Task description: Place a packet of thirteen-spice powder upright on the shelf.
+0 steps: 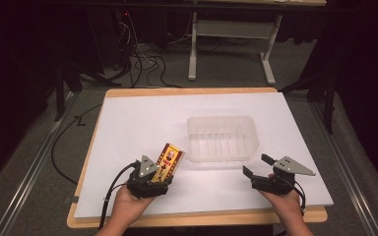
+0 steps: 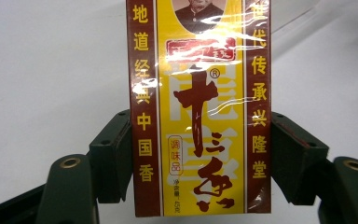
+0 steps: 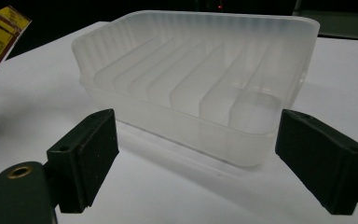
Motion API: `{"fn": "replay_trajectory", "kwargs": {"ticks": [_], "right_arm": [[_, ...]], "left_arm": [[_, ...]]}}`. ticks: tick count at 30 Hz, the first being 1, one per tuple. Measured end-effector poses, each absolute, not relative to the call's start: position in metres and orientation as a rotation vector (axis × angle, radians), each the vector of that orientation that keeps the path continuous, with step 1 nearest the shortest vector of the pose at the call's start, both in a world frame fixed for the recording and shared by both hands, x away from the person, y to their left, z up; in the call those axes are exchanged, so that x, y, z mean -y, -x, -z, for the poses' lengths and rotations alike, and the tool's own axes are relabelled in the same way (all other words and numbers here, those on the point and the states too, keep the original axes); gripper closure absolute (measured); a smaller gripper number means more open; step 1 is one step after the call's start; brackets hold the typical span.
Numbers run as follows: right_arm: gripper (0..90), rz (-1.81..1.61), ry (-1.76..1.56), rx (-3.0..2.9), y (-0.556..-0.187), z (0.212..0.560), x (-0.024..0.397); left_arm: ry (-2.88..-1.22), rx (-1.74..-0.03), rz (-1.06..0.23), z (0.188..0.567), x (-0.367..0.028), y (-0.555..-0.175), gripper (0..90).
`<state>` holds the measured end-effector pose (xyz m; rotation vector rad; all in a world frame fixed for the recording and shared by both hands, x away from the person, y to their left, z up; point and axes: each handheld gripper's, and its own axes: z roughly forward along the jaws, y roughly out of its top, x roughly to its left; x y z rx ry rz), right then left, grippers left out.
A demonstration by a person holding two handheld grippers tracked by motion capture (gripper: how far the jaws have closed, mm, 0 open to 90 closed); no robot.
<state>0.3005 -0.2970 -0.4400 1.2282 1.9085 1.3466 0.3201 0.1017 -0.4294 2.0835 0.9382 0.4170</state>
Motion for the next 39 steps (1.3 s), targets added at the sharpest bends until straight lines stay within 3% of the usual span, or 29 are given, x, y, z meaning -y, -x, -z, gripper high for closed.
{"fn": "replay_trajectory", "kwargs": {"ticks": [19, 32, 39], "right_arm": [[24.4, -1.403, -1.136, -1.878, -0.318, 0.403, 0.257], [19.4, -1.492, -1.225, -1.882, -0.313, 0.413, 0.274], [18.7, -1.518, -1.226, -1.870, -0.313, 0.408, 0.272]], "left_arm": [[-2.015, -0.888, -0.457, 0.422, -0.091, -0.309, 32.6], [-2.009, -0.786, -0.497, 0.404, -0.053, -0.311, 32.5], [-2.006, -0.739, -0.472, 0.417, -0.034, -0.312, 32.5]]}}
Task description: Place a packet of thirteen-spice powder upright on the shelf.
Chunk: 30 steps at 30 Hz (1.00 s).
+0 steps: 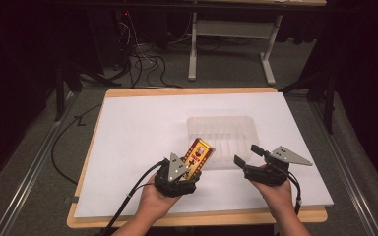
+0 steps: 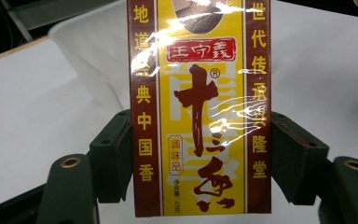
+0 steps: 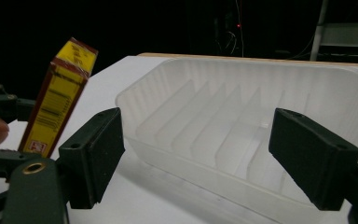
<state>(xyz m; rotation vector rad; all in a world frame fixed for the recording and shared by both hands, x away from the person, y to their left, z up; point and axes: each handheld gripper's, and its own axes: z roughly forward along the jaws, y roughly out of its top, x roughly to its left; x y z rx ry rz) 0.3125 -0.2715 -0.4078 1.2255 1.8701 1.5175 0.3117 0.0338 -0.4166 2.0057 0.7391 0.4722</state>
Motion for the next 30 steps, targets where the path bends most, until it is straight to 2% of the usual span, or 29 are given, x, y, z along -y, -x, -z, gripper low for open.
{"fn": "replay_trajectory", "kwargs": {"ticks": [9, 23, 30], "right_arm": [[17.8, -1.556, -1.171, -1.892, -0.308, 0.404, 0.254], [17.2, -1.628, -1.144, -1.984, -0.300, 0.406, 0.227], [17.1, -1.630, -1.167, -2.013, -0.303, 0.411, 0.220]], "left_arm": [[-2.026, -0.750, -0.463, 0.425, -0.032, -0.303, 32.5], [-2.077, -0.724, -0.414, 0.439, -0.005, -0.294, 32.4], [-2.073, -0.721, -0.442, 0.439, -0.005, -0.292, 32.5]]}}
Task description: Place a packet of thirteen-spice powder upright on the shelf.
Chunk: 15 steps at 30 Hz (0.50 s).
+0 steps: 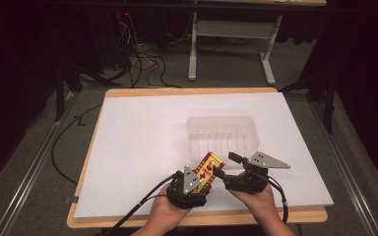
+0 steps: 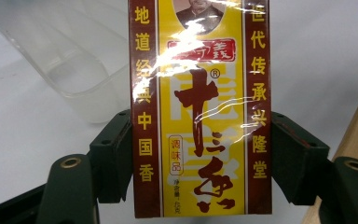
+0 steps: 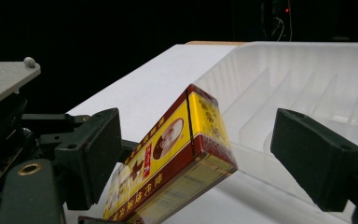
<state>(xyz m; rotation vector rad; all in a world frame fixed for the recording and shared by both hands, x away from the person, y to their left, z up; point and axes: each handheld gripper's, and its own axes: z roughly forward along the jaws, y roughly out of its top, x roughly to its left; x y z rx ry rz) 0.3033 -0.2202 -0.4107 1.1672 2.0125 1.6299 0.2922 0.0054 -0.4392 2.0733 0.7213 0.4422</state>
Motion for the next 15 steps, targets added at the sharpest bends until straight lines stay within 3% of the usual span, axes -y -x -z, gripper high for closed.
{"fn": "replay_trajectory", "kwargs": {"ticks": [8, 15], "right_arm": [[16.4, -1.658, -1.199, -2.049, -0.3054, 0.4151, 0.2173], [29.4, -1.705, -1.210, -2.064, -0.3052, 0.4182, 0.2182]], "left_arm": [[-2.065, -0.713, -0.458, 0.4364, -0.0063, -0.2888, 32.5], [-2.075, -0.696, -0.484, 0.4378, -0.0056, -0.2872, 32.5]]}}
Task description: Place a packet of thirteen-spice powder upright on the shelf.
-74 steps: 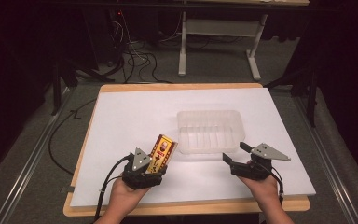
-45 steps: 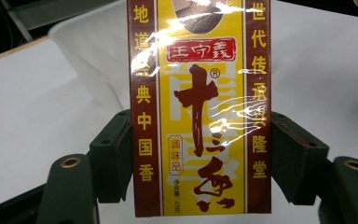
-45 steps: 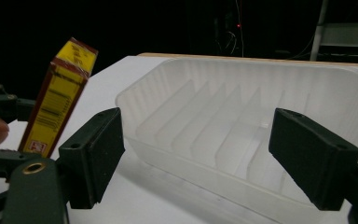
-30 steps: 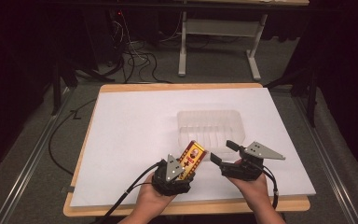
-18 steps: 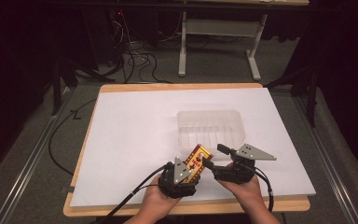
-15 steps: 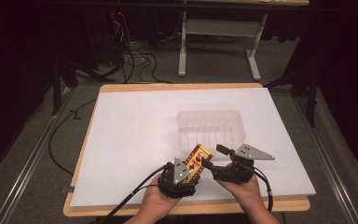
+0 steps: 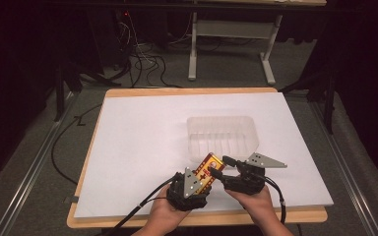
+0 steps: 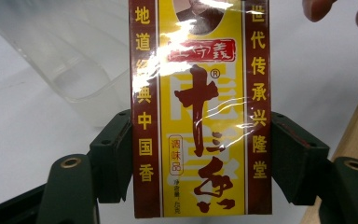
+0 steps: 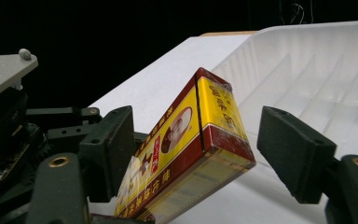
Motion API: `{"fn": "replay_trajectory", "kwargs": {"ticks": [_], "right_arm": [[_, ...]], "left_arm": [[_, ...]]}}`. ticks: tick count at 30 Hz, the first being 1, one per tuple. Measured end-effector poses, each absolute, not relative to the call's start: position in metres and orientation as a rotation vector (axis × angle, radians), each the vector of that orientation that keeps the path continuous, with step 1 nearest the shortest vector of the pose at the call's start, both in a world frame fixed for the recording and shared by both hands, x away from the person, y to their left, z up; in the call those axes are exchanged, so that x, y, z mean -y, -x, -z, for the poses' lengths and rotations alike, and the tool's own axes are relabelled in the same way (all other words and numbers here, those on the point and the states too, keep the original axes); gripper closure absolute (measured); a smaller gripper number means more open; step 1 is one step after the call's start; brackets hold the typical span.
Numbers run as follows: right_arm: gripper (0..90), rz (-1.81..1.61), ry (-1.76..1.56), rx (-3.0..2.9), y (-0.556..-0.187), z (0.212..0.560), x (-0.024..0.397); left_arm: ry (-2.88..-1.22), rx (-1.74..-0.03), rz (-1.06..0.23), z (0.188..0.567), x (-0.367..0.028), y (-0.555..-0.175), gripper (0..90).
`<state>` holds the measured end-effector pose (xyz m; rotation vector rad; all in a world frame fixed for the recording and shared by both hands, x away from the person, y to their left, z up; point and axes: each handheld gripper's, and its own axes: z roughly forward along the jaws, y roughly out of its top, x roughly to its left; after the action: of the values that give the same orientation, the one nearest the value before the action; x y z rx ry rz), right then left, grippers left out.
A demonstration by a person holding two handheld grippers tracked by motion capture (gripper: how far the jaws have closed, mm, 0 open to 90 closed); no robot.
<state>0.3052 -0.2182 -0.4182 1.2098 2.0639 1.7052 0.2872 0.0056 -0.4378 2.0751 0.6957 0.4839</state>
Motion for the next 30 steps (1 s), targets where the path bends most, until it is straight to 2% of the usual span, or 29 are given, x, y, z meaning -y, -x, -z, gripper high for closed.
{"fn": "replay_trajectory", "kwargs": {"ticks": [8, 13, 17, 20, 27, 30], "right_arm": [[33.8, -1.728, -1.231, -2.084, -0.308, 0.422, 0.219], [41.3, -1.786, -1.260, -2.101, -0.311, 0.426, 0.220], [43.9, -1.779, -1.257, -2.121, -0.310, 0.427, 0.219], [51.3, -1.788, -1.274, -2.116, -0.311, 0.428, 0.221], [54.5, -1.810, -1.307, -2.117, -0.312, 0.431, 0.224], [58.6, -1.835, -1.311, -2.114, -0.312, 0.431, 0.225]], "left_arm": [[-2.062, -0.703, -0.500, 0.437, -0.008, -0.287, 32.5], [-2.065, -0.720, -0.495, 0.439, -0.007, -0.289, 32.5], [-2.068, -0.714, -0.505, 0.441, -0.006, -0.286, 32.4], [-2.066, -0.723, -0.486, 0.443, -0.007, -0.288, 32.5], [-2.076, -0.715, -0.497, 0.443, -0.006, -0.287, 32.4], [-2.079, -0.724, -0.471, 0.445, -0.006, -0.289, 32.5]]}}
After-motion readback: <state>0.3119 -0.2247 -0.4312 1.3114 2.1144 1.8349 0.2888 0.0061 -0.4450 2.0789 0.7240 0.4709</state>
